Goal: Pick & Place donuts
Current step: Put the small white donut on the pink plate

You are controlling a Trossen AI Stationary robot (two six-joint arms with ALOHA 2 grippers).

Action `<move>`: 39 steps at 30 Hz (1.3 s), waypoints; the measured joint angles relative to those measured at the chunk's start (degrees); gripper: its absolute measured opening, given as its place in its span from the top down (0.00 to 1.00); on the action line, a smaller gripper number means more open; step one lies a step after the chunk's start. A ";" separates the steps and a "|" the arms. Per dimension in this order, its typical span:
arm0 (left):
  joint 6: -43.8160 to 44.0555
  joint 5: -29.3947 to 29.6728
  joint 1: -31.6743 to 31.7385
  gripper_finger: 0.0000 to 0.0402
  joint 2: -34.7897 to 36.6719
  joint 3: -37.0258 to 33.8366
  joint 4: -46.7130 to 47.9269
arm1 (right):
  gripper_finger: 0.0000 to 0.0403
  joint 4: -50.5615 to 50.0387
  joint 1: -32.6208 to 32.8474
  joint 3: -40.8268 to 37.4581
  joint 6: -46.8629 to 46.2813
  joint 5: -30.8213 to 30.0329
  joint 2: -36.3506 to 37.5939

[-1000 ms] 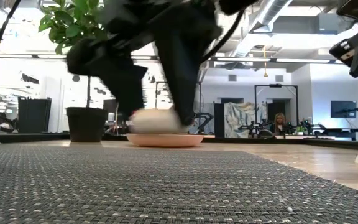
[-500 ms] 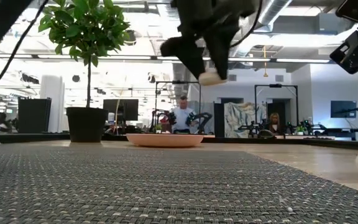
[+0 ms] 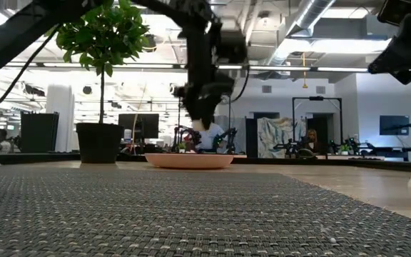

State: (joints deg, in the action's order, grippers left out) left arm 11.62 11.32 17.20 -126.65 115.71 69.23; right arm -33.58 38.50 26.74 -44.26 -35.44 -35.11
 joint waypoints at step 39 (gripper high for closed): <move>-0.19 -4.82 7.76 0.43 0.48 -13.82 -7.30 | 1.00 2.76 -4.96 0.04 -6.76 -9.55 -0.11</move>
State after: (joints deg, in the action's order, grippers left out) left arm 11.43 6.50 24.96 -126.17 101.89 61.93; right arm -30.82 33.54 26.79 -51.03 -44.99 -35.22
